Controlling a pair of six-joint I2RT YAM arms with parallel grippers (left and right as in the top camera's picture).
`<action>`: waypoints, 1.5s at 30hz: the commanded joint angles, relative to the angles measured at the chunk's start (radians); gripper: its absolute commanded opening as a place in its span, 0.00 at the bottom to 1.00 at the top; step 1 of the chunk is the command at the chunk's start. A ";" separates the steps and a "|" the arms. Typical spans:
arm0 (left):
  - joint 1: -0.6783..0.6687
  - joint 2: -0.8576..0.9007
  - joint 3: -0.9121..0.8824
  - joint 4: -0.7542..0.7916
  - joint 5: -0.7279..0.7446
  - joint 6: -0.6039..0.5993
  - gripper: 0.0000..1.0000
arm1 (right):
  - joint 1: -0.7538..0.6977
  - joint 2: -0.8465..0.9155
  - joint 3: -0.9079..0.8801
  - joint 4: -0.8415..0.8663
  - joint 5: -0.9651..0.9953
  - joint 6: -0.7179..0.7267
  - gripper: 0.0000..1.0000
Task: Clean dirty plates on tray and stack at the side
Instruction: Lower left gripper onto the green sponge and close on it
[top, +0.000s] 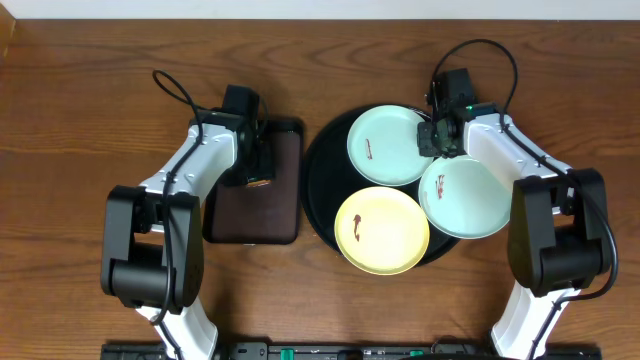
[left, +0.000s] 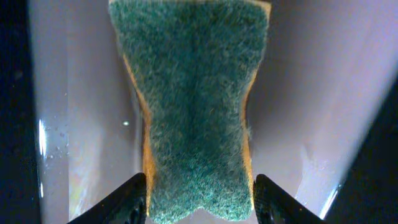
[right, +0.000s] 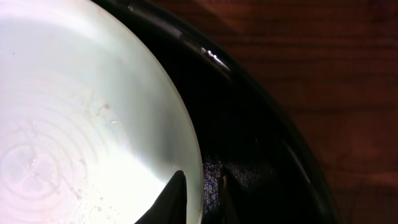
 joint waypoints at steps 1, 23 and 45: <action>-0.004 -0.003 -0.004 0.002 0.006 -0.008 0.56 | 0.007 0.016 -0.006 -0.004 0.000 0.005 0.18; 0.039 -0.002 -0.010 0.164 0.006 0.004 0.39 | 0.007 0.016 -0.006 -0.003 0.000 0.005 0.23; 0.038 0.069 -0.020 0.277 0.006 0.003 0.64 | 0.007 0.016 -0.006 -0.003 0.001 0.005 0.24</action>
